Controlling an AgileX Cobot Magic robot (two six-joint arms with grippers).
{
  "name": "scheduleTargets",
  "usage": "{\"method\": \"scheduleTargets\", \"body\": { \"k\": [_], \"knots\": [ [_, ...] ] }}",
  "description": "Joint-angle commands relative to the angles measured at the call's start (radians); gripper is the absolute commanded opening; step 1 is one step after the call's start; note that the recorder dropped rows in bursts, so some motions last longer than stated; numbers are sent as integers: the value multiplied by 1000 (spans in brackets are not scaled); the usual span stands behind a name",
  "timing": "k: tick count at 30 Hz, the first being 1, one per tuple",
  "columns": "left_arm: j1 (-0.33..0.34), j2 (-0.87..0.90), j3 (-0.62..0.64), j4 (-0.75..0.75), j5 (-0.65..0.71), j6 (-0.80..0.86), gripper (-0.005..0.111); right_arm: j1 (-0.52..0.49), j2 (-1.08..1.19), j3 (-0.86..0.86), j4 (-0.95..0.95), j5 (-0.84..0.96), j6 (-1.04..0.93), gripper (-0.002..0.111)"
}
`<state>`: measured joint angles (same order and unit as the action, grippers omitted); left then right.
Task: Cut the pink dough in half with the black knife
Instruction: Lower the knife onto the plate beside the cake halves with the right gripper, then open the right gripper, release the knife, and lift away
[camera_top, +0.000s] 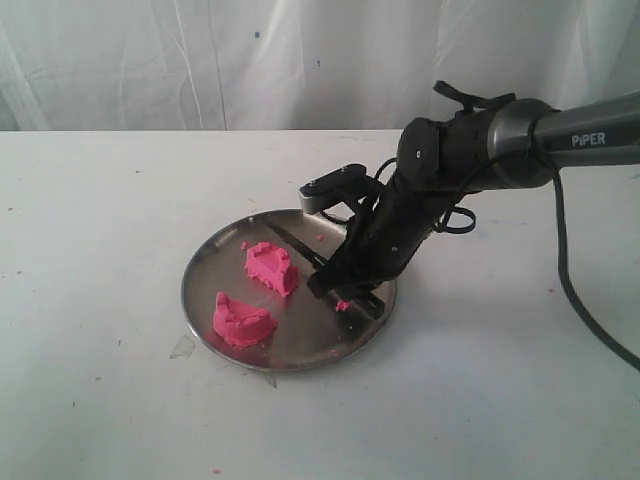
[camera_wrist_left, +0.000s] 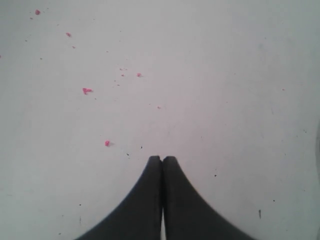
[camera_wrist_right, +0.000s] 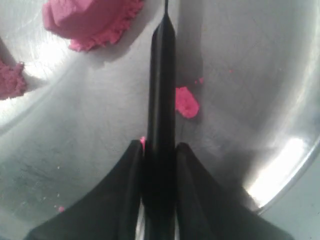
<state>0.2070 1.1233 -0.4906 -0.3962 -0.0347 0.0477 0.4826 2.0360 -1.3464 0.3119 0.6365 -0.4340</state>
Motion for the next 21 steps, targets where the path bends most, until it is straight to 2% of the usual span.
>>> {"method": "scheduleTargets", "body": {
  "k": [1,4,11,13,16,19,21],
  "knots": [
    [1,-5,5,-7,-1,-15,0,-4,1,-8,-3,-24,0,29],
    [1,-5,5,-7,-1,-15,0,-4,1,-8,-37,-21,-12,43],
    [1,-5,5,-7,-1,-13,0,-4,-82,-66,-109,-80,-6,43],
    [1,-5,5,-7,-1,14,0,-15,-116,-78,-193,-142,33,40],
    [1,-5,5,-7,-1,80,0,-59,-147,-83,-352,-216,247,30],
    [1,-3,5,-7,1,193,0,-140,-150,-87,-502,-158,489,11],
    [1,12,5,-7,4,246,0,-216,-140,-85,-577,-50,596,0]
  ]
}}
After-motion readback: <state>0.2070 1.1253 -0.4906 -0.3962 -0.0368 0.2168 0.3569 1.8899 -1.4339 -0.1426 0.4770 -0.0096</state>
